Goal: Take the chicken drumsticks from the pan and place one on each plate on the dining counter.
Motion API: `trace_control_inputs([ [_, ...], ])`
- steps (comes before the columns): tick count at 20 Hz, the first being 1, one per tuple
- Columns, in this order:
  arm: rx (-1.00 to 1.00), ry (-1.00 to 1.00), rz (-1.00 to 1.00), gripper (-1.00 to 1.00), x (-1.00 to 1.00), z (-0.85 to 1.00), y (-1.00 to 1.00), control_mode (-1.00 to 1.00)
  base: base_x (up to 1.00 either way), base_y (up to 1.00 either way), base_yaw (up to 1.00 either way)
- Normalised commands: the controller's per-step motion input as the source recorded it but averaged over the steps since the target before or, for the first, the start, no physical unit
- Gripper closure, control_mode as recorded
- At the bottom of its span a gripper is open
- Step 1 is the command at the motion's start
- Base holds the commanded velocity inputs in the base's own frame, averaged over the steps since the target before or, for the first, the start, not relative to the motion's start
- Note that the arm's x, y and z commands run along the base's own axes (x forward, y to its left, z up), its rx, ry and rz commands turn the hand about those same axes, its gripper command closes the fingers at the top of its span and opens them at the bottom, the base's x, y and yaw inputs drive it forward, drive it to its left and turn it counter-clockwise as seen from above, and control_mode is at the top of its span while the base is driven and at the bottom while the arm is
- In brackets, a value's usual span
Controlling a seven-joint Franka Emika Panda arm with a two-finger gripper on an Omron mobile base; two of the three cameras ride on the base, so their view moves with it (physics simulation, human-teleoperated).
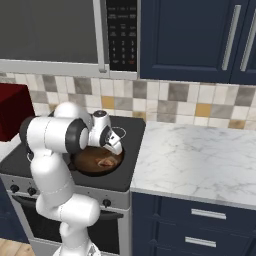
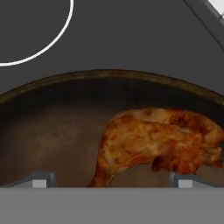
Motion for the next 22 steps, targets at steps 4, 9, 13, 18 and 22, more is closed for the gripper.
trace_control_inputs([
  [4,0.0,0.0,0.0,-1.0,0.15,-0.19,0.0,-1.0,0.0,0.0,0.0],
  [9,0.0,0.0,0.0,-1.0,0.09,-0.19,0.07,-1.0,0.0,0.0,0.0],
  [13,0.0,0.0,-0.01,-1.0,0.0,-0.23,0.1,-1.0,0.0,0.0,0.0],
  [18,0.0,0.0,-0.01,1.0,0.0,-0.27,0.07,-1.0,0.0,0.0,0.0],
  [22,0.0,0.02,-0.02,1.0,-0.14,-0.11,0.0,-1.0,0.0,0.0,0.0],
])
